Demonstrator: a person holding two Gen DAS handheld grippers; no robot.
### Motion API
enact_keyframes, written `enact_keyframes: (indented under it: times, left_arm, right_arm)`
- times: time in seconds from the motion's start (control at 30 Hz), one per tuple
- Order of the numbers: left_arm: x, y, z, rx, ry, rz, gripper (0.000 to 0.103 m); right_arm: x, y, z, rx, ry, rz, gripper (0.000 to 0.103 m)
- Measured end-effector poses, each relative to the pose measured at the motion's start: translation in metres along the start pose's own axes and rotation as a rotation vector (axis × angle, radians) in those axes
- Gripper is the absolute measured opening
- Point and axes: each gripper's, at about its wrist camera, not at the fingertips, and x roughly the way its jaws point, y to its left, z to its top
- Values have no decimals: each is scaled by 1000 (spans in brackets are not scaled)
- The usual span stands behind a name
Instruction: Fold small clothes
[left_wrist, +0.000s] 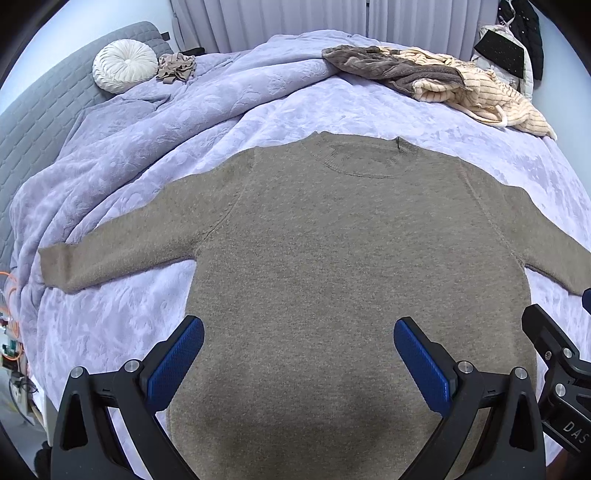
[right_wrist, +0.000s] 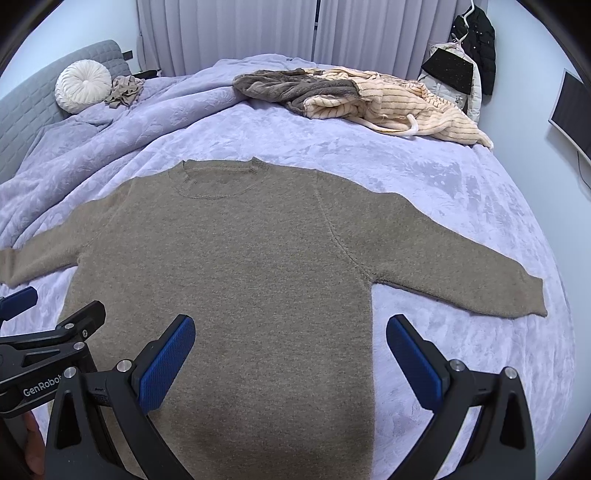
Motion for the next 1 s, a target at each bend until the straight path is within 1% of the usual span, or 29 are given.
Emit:
enact_keyframes:
  times: [0.67, 0.87, 1.0]
  left_arm:
    - [-4, -24, 10, 28, 1, 21, 103]
    - [-4, -44, 19, 51, -2, 11, 103]
    - [-3, -68, 26, 82, -5, 4, 103]
  right_arm:
    - [-1, -20, 6, 30, -10, 0, 103]
    - [3, -36, 8, 51, -12, -18, 103]
    - [6, -56, 9, 83, -10, -37, 103]
